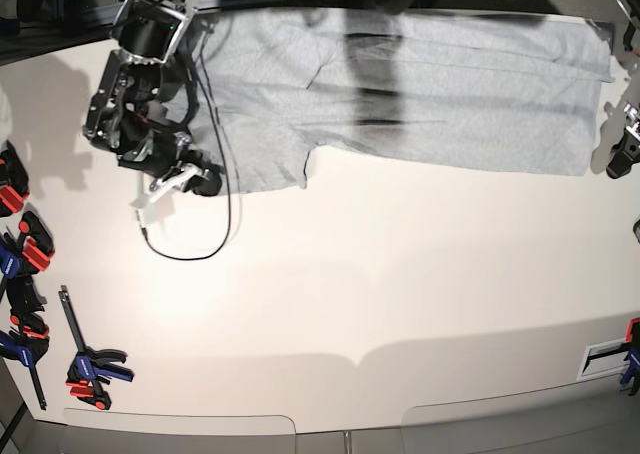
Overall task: Fold the T-shirt properly
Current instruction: 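Grasp the shirt's side edge with the right gripper and drag it inward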
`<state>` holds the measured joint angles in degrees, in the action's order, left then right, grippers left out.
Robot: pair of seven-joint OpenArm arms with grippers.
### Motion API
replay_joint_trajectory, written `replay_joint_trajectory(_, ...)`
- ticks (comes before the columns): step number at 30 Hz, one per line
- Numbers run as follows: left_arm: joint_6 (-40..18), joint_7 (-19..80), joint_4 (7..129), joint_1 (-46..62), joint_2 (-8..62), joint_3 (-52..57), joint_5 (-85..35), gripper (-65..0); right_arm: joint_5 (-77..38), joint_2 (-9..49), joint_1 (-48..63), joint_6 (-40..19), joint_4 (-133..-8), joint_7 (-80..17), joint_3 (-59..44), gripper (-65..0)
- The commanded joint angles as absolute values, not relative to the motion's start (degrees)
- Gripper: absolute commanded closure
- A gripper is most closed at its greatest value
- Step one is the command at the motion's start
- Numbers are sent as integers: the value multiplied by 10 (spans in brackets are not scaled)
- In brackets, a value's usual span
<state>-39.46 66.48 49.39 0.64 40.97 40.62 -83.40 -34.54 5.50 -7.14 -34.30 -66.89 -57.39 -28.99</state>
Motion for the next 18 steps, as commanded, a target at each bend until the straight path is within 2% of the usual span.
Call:
replay_joint_trajectory(1,-400,660,503,2,429,412,-850,-147,-332,55,-76,-345,-672,-588,-289,0)
replay_joint_trajectory(5,-400,660,503,2,429,412,-850,-147,-337,51,-78,-372,-672,-588,-289,0)
replay_joint_trajectory(9,-400,660,503,2,429,412,-850,-146,-389,54,-84,-400,-681,-619,-289,0)
replay_joint_trajectory(18,-400,660,503,2,429,412,-850,-146,-485,54,-85,-400,-789,-701,-288,0)
